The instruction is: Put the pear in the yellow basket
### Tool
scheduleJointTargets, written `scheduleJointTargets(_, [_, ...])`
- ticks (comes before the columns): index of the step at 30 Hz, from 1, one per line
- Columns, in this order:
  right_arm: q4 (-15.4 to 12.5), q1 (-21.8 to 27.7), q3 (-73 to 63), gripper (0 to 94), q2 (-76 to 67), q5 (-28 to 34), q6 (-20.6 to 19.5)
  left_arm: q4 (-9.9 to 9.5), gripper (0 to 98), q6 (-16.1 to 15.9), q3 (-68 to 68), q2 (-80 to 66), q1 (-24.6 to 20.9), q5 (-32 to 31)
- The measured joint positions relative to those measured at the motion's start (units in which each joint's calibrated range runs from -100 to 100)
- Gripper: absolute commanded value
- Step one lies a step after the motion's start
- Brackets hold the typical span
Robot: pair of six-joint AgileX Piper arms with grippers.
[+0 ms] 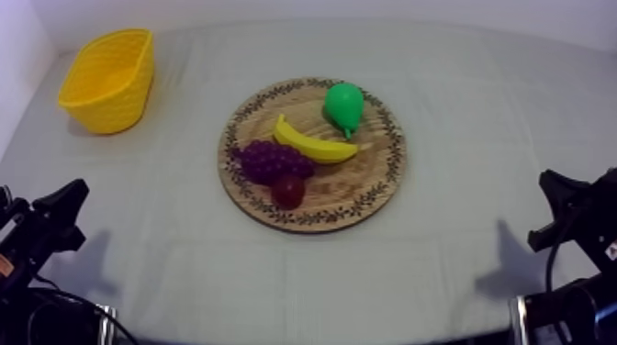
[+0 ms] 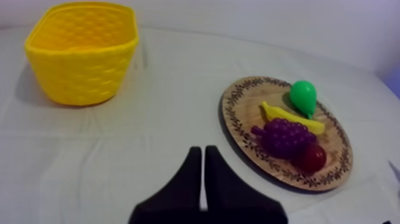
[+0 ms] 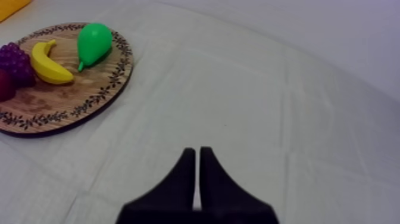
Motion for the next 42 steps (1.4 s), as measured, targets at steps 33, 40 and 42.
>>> scheduleJointTargets(33, [0.0, 0.0, 0.0, 0.4, 0.0, 0.0, 0.0, 13.21, 0.0, -15.6, -34.9, 43.0, 3.7, 17.4])
scheduleJointTargets(40, [0.0, 0.0, 0.0, 0.4, 0.0, 0.0, 0.0, 10.78, 0.0, -11.2, -44.3, 55.8, 5.4, 19.3])
scheduleJointTargets(42, [0.0, 0.0, 0.0, 0.4, 0.0, 0.0, 0.0, 9.68, 0.0, -9.5, -47.1, 59.3, 6.4, 19.5])
